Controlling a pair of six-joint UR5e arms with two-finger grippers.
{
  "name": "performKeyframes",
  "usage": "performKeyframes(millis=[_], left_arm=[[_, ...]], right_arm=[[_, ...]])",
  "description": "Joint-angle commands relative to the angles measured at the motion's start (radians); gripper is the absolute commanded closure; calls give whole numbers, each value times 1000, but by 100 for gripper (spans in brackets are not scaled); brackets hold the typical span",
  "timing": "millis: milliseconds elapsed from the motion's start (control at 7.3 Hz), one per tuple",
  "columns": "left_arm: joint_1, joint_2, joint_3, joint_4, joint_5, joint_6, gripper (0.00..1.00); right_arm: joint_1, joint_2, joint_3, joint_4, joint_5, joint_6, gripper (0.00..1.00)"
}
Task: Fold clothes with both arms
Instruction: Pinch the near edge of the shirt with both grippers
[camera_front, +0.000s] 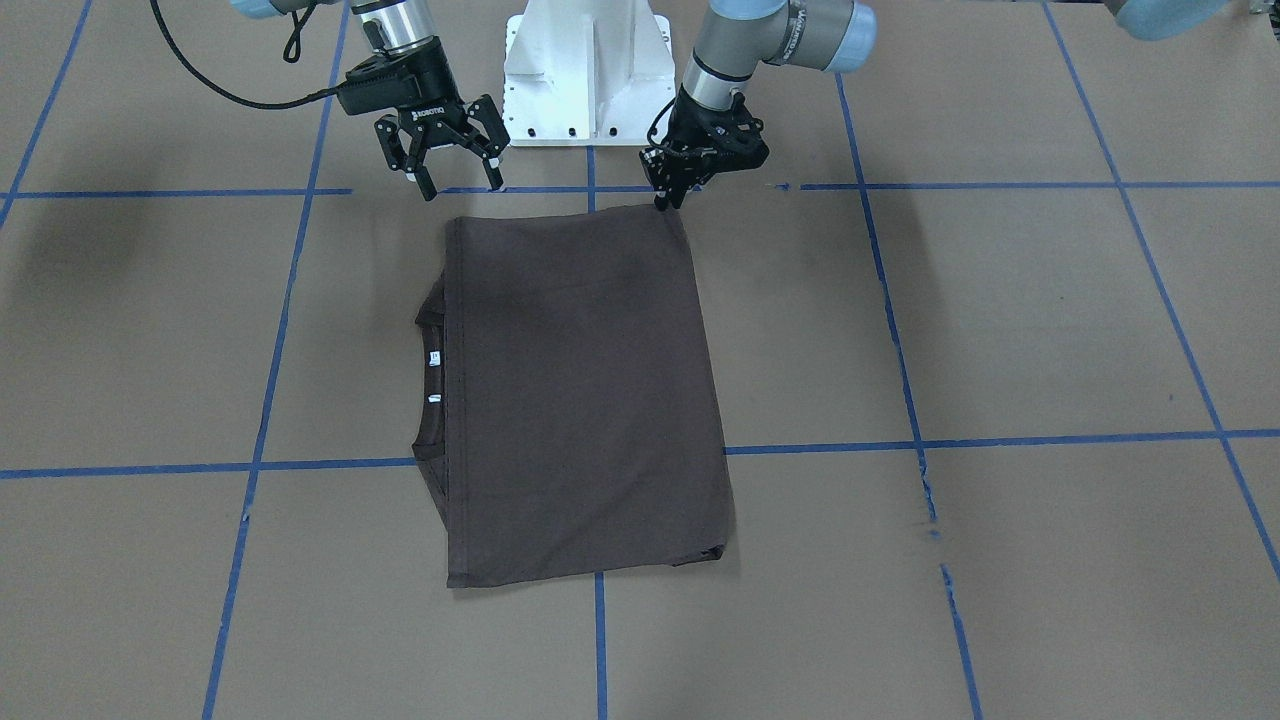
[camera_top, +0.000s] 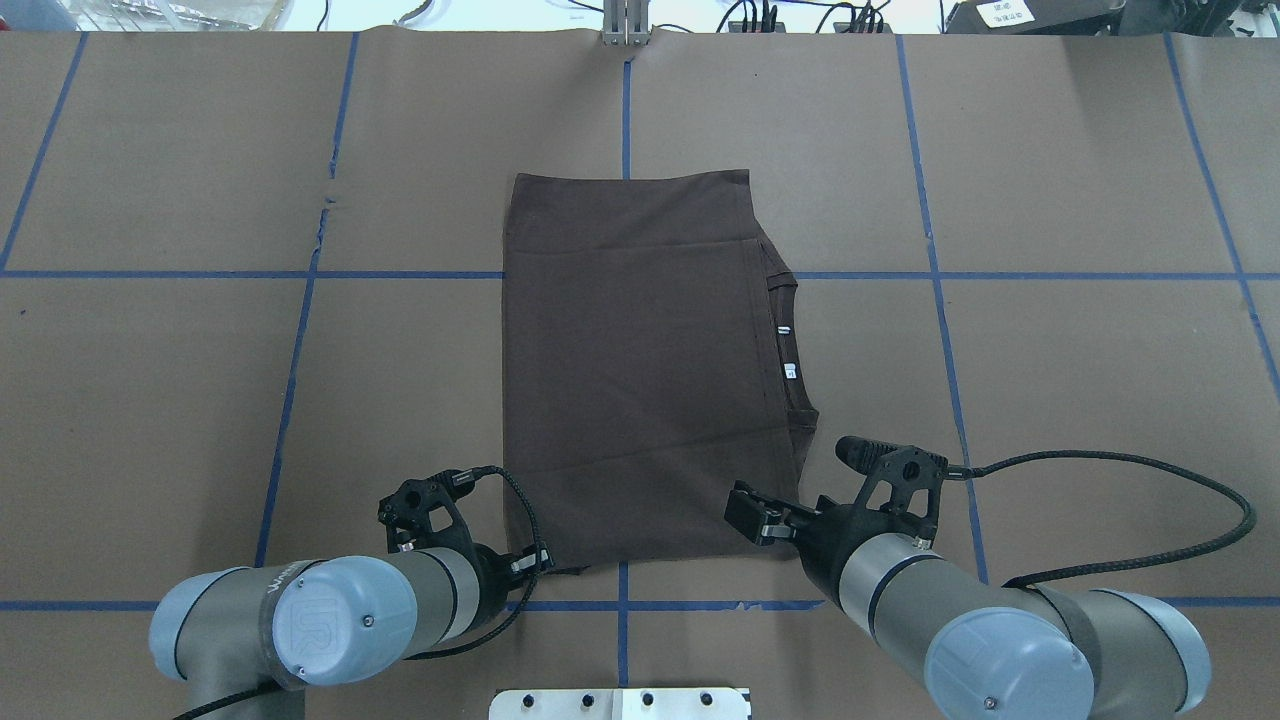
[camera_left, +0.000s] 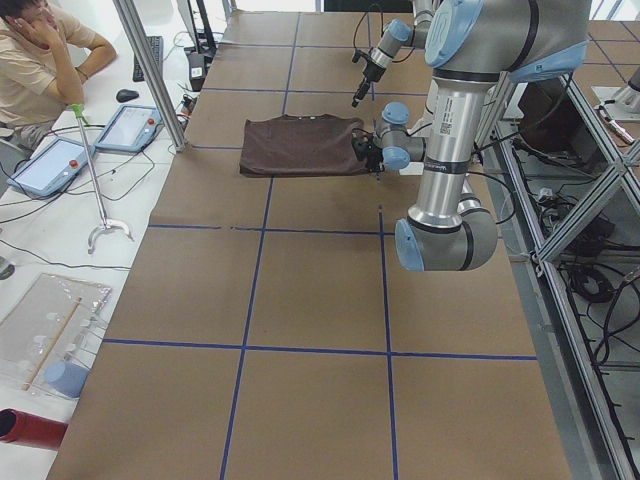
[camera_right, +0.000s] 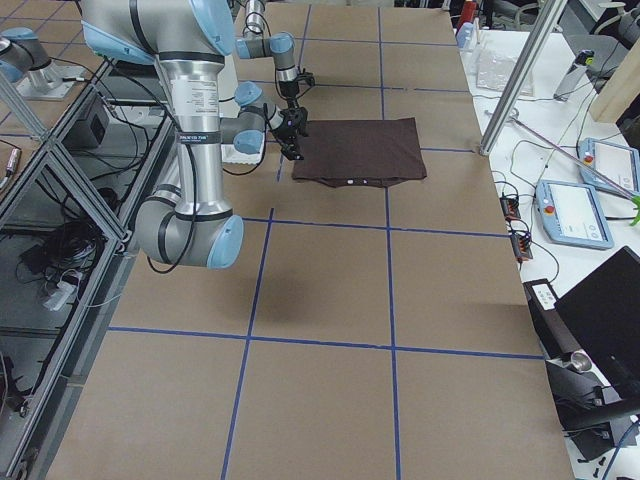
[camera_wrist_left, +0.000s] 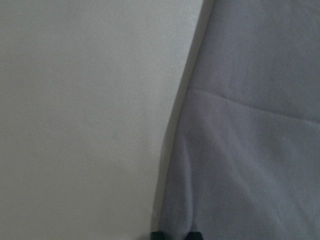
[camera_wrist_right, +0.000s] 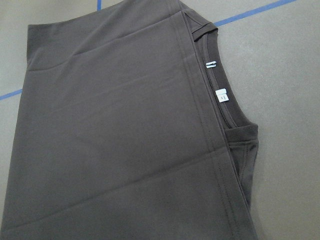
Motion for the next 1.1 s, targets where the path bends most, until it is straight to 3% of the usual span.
performKeyframes(millis=[0, 137, 411, 548, 685, 959], left_arm=[[0, 0, 3, 0, 0, 0, 79], [0, 0, 3, 0, 0, 0, 100], [0, 0, 0, 2, 0, 9, 100], [-1, 0, -8, 2, -2, 12, 100], [-2, 0, -11, 2, -2, 12, 100], [-2, 0, -11, 2, -2, 12, 100]], right_arm=[[0, 1, 0, 0, 0, 0, 0], [0, 1, -2, -2, 0, 0, 0], [0, 2, -20, -9, 0, 22, 0], [-3, 11, -20, -24, -2, 95, 6], [-5, 48, -17, -116, -2, 196, 14], [-9, 128, -20, -373, 21, 307, 16]])
